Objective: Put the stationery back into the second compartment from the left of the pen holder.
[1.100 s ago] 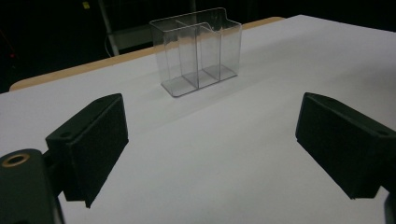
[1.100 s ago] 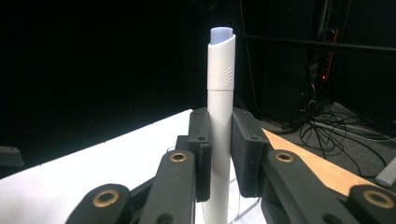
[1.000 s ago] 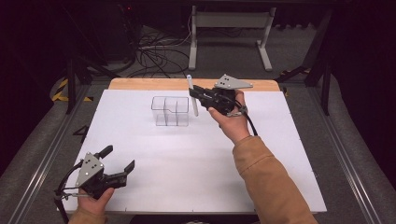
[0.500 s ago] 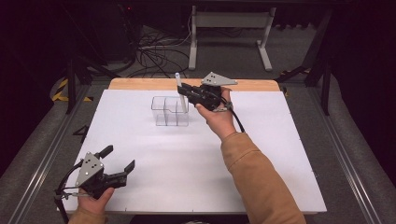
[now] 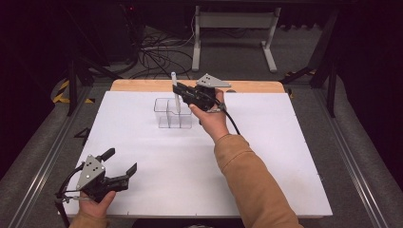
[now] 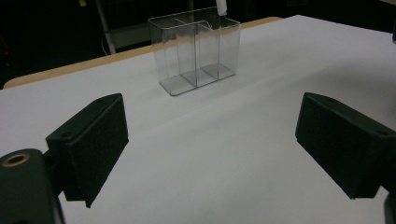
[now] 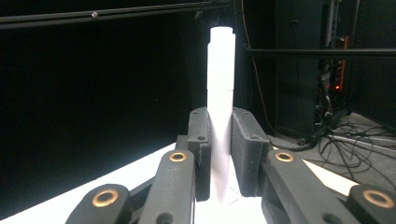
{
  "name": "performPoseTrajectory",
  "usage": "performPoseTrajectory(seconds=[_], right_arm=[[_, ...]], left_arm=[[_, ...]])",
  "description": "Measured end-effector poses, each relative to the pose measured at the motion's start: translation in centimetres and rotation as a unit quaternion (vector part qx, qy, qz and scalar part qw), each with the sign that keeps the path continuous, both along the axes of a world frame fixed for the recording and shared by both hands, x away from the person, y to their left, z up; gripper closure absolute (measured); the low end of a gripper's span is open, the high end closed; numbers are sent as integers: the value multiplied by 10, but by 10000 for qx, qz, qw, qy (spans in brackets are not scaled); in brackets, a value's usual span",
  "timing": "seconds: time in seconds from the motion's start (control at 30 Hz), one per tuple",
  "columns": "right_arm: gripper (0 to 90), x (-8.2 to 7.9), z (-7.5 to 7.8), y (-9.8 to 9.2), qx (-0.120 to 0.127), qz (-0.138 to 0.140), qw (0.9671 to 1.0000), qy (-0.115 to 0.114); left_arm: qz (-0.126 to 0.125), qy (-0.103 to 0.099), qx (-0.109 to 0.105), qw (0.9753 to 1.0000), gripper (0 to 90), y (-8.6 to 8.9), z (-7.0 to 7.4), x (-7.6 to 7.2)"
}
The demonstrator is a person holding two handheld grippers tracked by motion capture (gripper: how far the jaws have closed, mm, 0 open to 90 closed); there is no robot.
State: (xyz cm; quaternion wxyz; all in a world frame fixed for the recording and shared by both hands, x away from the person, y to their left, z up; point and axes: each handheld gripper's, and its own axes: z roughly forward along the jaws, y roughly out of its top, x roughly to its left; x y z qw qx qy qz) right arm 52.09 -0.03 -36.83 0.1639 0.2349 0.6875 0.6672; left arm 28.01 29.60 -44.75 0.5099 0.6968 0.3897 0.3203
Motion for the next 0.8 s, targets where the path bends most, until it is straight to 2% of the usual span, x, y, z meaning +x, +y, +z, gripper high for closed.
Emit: performPoseTrajectory(seconds=[0.13,0.37,0.8], right_arm=[[791,4,-3,2,60,-126,9999,14],[791,8,-6,8,80,-154,9998,10],[791,11,-14,15,-47,-178,9998,100]], left_arm=[[-12,1,24,10000,101,0,-1,0],[-18,-5,7,10000,101,0,-1,0],[-17,-7,2,10000,101,0,-1,0]])
